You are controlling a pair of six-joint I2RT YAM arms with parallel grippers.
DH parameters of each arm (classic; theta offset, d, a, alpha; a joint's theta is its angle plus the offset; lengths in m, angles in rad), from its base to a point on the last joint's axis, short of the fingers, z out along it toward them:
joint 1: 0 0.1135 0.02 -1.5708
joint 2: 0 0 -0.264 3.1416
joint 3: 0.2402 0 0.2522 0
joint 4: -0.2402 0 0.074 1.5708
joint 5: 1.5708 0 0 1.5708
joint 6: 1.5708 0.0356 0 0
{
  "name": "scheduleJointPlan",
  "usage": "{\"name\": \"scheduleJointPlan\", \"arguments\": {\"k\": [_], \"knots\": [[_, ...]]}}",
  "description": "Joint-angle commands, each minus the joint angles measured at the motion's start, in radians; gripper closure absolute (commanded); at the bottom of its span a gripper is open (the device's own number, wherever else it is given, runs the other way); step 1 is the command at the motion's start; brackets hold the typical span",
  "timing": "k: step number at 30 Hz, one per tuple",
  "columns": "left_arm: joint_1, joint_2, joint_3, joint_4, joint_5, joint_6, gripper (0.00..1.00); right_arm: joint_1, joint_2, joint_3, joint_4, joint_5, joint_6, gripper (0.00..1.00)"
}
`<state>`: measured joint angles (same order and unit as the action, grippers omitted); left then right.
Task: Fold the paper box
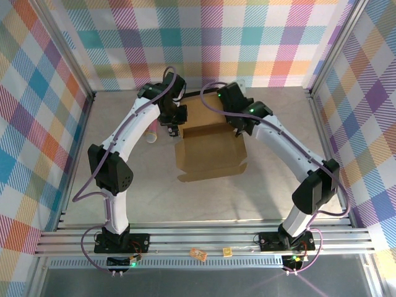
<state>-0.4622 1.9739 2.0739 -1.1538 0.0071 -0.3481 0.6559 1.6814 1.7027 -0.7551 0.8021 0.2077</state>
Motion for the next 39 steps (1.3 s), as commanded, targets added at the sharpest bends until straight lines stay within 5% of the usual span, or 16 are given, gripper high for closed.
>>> {"name": "scheduleJointPlan", "arguments": {"k": [1, 3, 6, 7, 11, 15, 21, 25, 30, 39], "knots": [[0.006, 0.015, 0.025, -0.047, -0.001, 0.002, 1.0, 0.048, -0.01, 0.044, -0.044, 0.168, 0.075, 1.0], [0.008, 0.016, 0.024, -0.049, -0.002, 0.003, 1.0, 0.056, -0.013, 0.086, -0.102, 0.111, 0.109, 0.95], [0.014, 0.016, 0.021, -0.049, 0.002, 0.012, 1.0, 0.027, -0.053, 0.129, -0.116, -0.132, 0.05, 0.69], [0.018, 0.017, 0.017, -0.045, 0.009, 0.02, 1.0, -0.012, -0.08, 0.131, -0.106, -0.292, 0.022, 0.54], [0.038, 0.02, -0.021, 0.014, 0.072, 0.072, 1.0, -0.255, -0.191, 0.071, -0.001, -1.111, -0.017, 0.38], [0.055, 0.05, -0.034, 0.071, 0.157, 0.13, 1.0, -0.462, -0.24, 0.031, 0.142, -1.548, 0.128, 0.35], [0.102, 0.121, 0.001, 0.133, 0.325, 0.203, 1.0, -0.625, -0.256, -0.124, 0.409, -1.635, 0.396, 0.4], [0.115, 0.157, 0.037, 0.139, 0.397, 0.233, 1.0, -0.682, -0.179, -0.197, 0.489, -1.737, 0.441, 0.55], [0.129, 0.181, 0.049, 0.124, 0.472, 0.245, 1.0, -0.728, -0.052, -0.288, 0.723, -1.994, 0.504, 0.61], [0.132, 0.177, 0.033, 0.094, 0.488, 0.262, 1.0, -0.683, 0.057, -0.256, 0.632, -2.144, 0.366, 0.6]]}}
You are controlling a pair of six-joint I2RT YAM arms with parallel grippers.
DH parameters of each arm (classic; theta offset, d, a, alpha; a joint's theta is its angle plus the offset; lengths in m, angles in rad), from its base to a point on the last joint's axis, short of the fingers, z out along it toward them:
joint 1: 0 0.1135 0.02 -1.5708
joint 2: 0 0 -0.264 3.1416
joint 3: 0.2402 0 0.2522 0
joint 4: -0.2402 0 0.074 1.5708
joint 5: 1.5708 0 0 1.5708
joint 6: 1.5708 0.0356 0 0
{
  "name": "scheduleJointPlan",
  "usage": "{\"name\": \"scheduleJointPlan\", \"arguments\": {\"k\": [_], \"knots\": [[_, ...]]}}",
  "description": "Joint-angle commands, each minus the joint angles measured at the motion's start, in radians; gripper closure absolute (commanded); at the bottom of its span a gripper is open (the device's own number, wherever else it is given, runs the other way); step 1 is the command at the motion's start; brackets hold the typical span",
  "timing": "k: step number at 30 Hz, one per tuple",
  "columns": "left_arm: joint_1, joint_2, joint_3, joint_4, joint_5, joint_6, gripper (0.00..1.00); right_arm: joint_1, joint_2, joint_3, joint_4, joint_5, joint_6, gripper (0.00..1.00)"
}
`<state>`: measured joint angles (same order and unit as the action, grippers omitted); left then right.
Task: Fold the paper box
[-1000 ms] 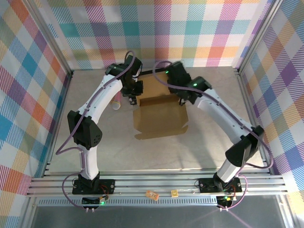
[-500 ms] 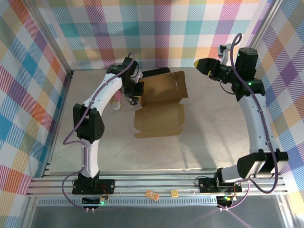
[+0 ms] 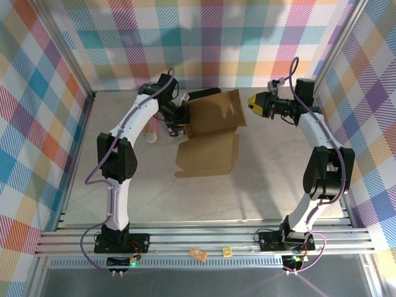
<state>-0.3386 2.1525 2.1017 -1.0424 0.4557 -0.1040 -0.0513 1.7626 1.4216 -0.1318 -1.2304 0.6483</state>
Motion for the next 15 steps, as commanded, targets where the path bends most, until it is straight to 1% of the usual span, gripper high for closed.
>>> {"name": "scheduleJointPlan", "arguments": {"k": [1, 4, 12, 15], "knots": [[0.009, -0.004, -0.001, -0.016, 0.041, 0.015, 1.0, 0.035, -0.023, 0.031, -0.021, -0.112, -0.095, 0.61], [0.009, -0.002, -0.004, -0.016, 0.033, 0.004, 1.0, 0.065, -0.022, 0.023, -0.033, -0.115, -0.102, 0.65], [0.007, 0.0, -0.005, -0.027, 0.011, -0.019, 1.0, 0.083, -0.084, -0.003, -0.104, -0.044, -0.165, 0.65], [0.0, -0.003, -0.002, -0.035, -0.004, -0.025, 1.0, 0.102, -0.088, 0.026, -0.224, 0.014, -0.261, 0.65]]}}
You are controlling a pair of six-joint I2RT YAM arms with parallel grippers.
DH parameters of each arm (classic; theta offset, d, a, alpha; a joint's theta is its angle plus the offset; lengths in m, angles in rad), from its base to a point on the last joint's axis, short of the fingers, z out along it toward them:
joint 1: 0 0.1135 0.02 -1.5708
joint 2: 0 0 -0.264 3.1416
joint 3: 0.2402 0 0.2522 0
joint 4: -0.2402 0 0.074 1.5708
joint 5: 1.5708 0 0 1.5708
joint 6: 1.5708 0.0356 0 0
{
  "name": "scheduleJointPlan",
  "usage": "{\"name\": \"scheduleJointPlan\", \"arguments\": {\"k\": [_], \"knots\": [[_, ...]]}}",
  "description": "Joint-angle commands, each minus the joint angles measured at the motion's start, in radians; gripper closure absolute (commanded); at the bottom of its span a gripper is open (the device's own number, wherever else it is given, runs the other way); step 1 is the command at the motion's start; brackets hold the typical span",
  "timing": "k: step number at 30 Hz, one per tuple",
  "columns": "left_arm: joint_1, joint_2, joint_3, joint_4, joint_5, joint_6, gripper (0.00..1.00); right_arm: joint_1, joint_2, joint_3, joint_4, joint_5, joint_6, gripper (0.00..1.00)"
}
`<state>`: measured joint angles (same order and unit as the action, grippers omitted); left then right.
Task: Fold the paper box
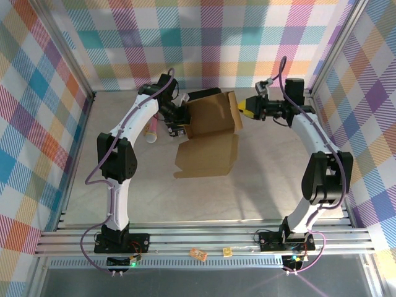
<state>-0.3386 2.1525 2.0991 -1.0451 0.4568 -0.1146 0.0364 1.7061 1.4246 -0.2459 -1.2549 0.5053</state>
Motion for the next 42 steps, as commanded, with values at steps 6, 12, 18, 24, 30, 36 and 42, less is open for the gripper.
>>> {"name": "scheduleJointPlan", "arguments": {"k": [6, 12, 18, 24, 30, 36, 42], "knots": [[-0.014, -0.014, 0.006, -0.049, -0.019, -0.019, 1.0, 0.036, -0.043, 0.056, -0.208, 0.145, -0.203, 0.65], [-0.023, -0.027, 0.004, -0.062, -0.035, -0.017, 1.0, 0.07, -0.042, 0.122, -0.329, 0.283, -0.302, 0.65], [-0.034, -0.035, 0.012, -0.079, -0.06, -0.023, 1.0, 0.126, -0.053, 0.177, -0.41, 0.468, -0.374, 0.63], [-0.045, -0.042, 0.015, -0.1, -0.09, -0.037, 1.0, 0.174, -0.056, 0.208, -0.464, 0.626, -0.415, 0.62], [-0.048, -0.06, 0.016, -0.109, -0.096, -0.054, 1.0, 0.229, -0.065, 0.211, -0.496, 0.822, -0.444, 0.59], [-0.056, -0.069, 0.013, -0.115, -0.102, -0.054, 1.0, 0.277, -0.056, 0.225, -0.512, 0.962, -0.456, 0.59], [-0.061, -0.074, 0.017, -0.118, -0.109, -0.059, 1.0, 0.328, -0.031, 0.257, -0.53, 1.101, -0.438, 0.61]]}}
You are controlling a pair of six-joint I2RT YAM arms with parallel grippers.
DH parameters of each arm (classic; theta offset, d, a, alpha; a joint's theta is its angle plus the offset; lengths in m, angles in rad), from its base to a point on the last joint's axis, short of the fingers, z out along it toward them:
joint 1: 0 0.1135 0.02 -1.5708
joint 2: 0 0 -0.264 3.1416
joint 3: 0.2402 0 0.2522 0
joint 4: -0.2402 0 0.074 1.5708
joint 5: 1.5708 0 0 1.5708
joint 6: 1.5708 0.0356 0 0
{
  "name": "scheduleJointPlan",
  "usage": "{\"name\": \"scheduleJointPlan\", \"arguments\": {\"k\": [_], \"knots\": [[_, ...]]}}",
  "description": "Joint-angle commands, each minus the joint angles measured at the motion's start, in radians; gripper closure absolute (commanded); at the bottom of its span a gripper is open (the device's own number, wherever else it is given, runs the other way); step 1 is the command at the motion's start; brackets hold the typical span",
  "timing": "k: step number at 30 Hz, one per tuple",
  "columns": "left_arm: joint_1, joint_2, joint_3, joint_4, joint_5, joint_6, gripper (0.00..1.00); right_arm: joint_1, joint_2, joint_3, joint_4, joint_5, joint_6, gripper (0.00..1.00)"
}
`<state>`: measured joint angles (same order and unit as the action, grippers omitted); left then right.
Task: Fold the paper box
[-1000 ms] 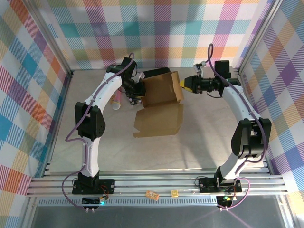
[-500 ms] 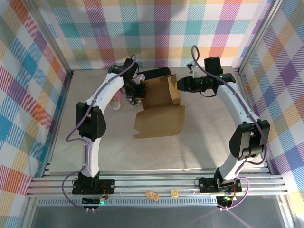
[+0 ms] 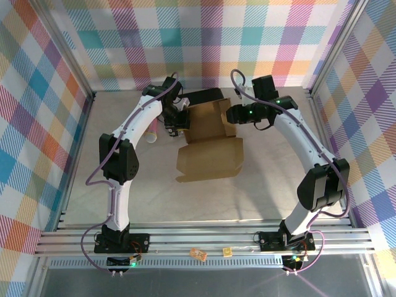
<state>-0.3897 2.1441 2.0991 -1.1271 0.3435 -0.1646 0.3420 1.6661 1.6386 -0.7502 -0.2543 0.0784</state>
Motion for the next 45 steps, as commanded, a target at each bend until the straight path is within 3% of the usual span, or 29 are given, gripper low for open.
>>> {"name": "scheduleJointPlan", "arguments": {"k": [1, 7, 12, 17, 21, 23, 30, 37, 45], "knots": [[-0.012, -0.064, 0.02, -0.036, 0.003, -0.011, 1.0, 0.036, 0.016, 0.048, -0.028, 0.137, -0.006, 0.61], [-0.018, -0.058, 0.029, -0.043, -0.007, -0.027, 1.0, 0.114, 0.066, 0.098, -0.068, 0.363, 0.017, 0.68], [-0.024, -0.053, 0.043, -0.052, -0.018, -0.043, 1.0, 0.192, 0.149, 0.2, -0.156, 0.608, 0.012, 0.8], [-0.028, -0.04, 0.073, -0.087, -0.037, -0.069, 1.0, 0.239, 0.225, 0.293, -0.232, 0.773, 0.033, 0.93], [-0.032, -0.037, 0.083, -0.101, -0.048, -0.087, 1.0, 0.242, 0.255, 0.335, -0.265, 0.795, 0.05, 0.94], [-0.034, -0.036, 0.087, -0.108, -0.047, -0.088, 1.0, 0.242, 0.271, 0.357, -0.28, 0.791, 0.052, 0.86], [-0.034, -0.037, 0.09, -0.123, -0.049, -0.078, 1.0, 0.235, 0.32, 0.393, -0.284, 0.734, 0.057, 0.8], [-0.035, -0.032, 0.104, -0.14, -0.058, -0.075, 1.0, 0.232, 0.349, 0.44, -0.298, 0.749, 0.054, 0.99], [-0.035, -0.02, 0.131, -0.164, -0.076, -0.096, 1.0, 0.233, 0.365, 0.466, -0.352, 0.881, 0.068, 1.0]]}}
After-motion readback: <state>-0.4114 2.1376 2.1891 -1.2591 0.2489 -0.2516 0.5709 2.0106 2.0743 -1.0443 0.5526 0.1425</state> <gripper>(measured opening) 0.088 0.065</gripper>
